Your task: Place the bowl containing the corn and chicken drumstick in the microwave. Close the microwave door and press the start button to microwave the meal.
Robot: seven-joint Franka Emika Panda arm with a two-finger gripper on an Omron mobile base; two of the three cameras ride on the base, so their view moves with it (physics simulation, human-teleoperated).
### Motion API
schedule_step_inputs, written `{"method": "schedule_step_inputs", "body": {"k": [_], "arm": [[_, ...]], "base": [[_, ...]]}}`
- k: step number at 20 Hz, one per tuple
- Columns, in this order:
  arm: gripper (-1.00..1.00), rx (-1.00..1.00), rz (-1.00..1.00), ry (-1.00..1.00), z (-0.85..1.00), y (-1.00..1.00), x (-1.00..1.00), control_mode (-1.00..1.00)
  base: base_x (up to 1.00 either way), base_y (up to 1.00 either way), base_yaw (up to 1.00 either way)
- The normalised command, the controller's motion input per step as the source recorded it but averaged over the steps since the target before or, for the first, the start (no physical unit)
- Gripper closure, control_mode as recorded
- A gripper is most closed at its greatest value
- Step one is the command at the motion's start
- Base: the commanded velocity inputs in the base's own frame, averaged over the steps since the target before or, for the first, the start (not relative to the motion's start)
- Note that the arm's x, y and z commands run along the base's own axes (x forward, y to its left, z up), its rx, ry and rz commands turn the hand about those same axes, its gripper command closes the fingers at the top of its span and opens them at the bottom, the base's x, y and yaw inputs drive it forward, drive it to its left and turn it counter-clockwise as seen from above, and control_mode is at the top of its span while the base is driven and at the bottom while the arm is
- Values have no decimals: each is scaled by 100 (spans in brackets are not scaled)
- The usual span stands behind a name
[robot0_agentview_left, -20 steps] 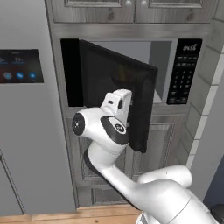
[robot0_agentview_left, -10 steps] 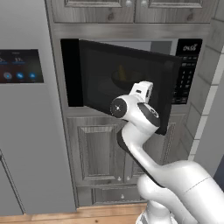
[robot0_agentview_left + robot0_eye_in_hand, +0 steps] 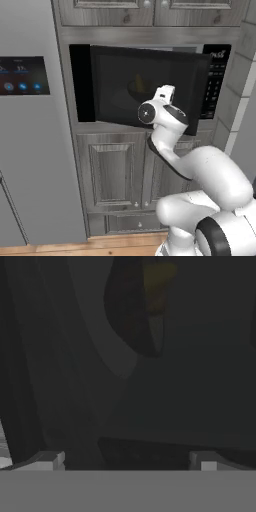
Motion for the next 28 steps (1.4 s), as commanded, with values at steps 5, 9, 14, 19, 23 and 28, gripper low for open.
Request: {"method": "schedule_step_inputs", "body": {"k": [5, 9, 14, 19, 23, 28], "arm": [[-100, 0, 8, 1, 0, -27, 70, -100], [-100, 1, 10, 6, 12, -14, 70, -100], [-100, 2, 11, 6, 17, -13, 64, -100], [-100, 1, 13, 7, 18, -14, 55, -100], [-100, 0, 13, 7, 4, -7, 22, -100], [-100, 1, 6, 3, 10, 22, -40, -100]], "base": [[0, 0, 0], [0, 0, 0], [0, 0, 0], [0, 0, 0], [0, 0, 0], [0, 0, 0]]}}
